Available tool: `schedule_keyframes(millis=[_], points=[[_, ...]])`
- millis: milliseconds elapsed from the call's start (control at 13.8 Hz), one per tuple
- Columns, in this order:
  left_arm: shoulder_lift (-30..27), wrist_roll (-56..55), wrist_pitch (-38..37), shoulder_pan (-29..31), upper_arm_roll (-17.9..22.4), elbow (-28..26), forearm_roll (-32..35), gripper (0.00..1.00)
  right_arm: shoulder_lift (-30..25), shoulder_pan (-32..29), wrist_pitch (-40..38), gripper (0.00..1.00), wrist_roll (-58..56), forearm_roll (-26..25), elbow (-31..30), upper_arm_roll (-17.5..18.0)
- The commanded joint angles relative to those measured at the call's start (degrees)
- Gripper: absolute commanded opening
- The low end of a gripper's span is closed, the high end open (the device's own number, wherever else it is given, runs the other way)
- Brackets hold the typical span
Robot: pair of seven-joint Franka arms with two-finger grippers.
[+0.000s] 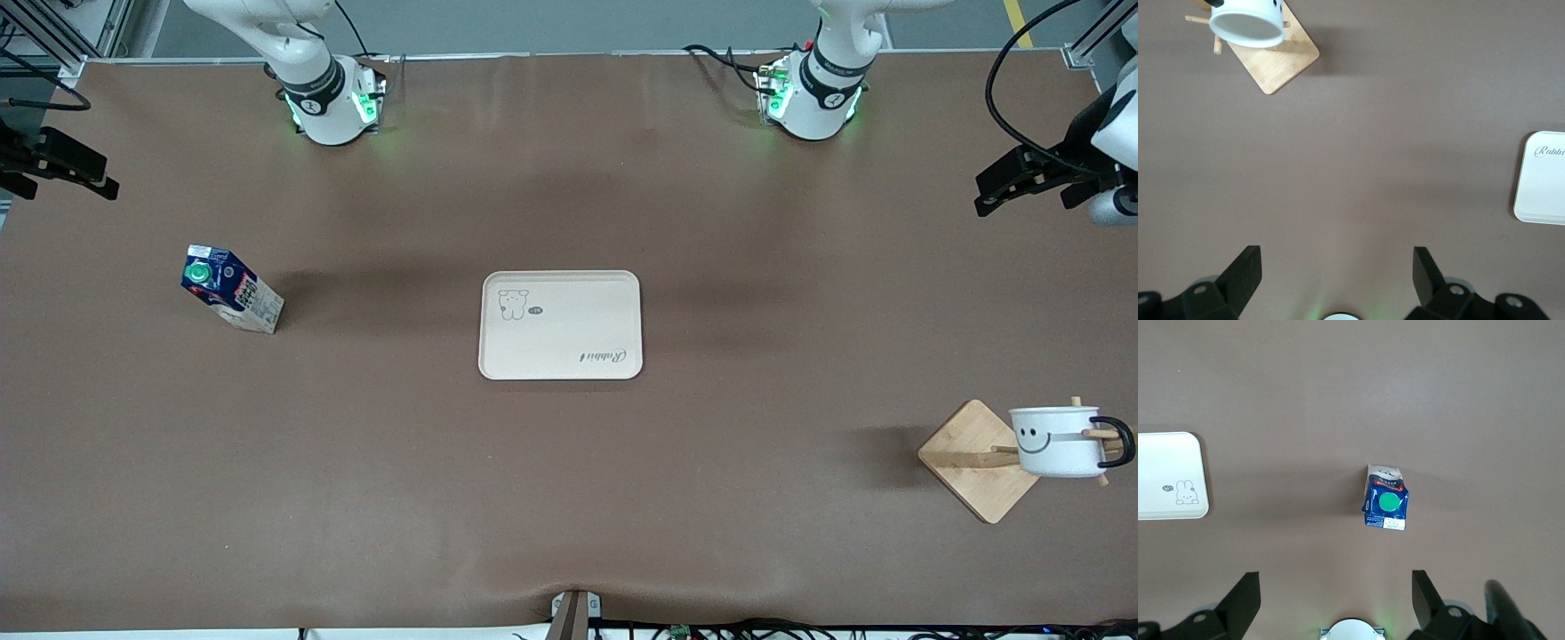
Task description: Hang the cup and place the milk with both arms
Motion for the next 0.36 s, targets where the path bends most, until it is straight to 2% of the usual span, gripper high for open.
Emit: schedule_keyframes(millis=[0, 289], points=[[0.0, 0.0, 0.4, -0.1, 0.0, 0.4, 1.3, 1.0, -0.8, -0.5, -0.2, 1.0, 0.6, 0.0, -0.5, 0.7], [0.1, -0.2, 0.4, -0.1, 0.0, 0.6, 1.3, 1.0, -0.8, -0.5, -0.2, 1.0, 0.7, 0.0, -0.5, 0.7]])
